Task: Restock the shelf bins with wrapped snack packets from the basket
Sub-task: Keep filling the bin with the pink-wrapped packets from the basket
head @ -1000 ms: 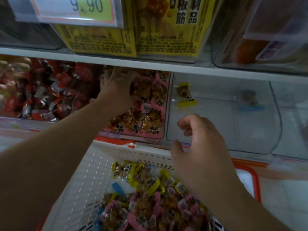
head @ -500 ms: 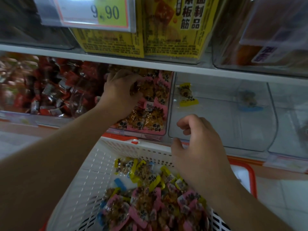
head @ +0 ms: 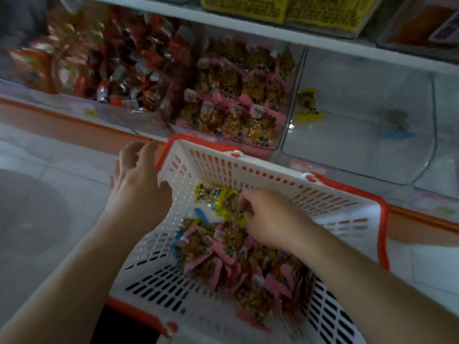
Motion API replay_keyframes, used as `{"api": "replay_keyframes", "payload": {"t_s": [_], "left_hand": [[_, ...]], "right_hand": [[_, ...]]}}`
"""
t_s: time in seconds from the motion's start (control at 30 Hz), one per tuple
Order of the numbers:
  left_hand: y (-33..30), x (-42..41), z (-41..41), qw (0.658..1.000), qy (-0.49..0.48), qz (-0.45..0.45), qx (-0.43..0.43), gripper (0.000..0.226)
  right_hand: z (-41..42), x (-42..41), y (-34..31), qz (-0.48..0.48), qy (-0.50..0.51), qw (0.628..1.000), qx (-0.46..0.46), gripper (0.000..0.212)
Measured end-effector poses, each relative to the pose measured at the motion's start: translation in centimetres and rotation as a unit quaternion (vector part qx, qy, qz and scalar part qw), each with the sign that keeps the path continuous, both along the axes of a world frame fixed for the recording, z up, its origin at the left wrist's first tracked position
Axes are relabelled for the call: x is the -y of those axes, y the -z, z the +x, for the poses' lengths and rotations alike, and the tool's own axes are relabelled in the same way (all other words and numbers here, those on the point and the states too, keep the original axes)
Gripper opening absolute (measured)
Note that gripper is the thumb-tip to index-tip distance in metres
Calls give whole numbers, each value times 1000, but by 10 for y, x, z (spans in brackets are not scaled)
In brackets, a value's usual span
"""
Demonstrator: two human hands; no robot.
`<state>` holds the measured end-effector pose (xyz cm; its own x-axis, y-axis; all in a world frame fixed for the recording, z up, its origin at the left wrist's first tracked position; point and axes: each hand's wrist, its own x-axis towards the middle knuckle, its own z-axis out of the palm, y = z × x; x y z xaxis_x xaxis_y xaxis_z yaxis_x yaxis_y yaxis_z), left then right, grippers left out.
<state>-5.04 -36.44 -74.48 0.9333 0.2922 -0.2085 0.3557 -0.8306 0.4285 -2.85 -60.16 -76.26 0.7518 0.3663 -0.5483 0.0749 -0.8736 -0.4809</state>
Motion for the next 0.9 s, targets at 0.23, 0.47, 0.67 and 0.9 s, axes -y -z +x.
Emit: {"api": "replay_keyframes", "payload": {"t_s": [0.23,0.47,0.67,0.9], "left_hand": [[5,-20,-1,982,-65,-111,-140,57],[-7,-11,14,992,-99,-69,18,58],[-13,10,22,991,19,-80,104,27],[4,18,24,953,160,-204,-154,26]], "right_hand": [[-49,-20,87,-99,-174,979,-37,94],[-44,-20,101,-89,-124,987,-45,61],[-21,-26,72,-19,-46,997,-50,28],[26,-9,-2,169,60,984,-27,42]]}}
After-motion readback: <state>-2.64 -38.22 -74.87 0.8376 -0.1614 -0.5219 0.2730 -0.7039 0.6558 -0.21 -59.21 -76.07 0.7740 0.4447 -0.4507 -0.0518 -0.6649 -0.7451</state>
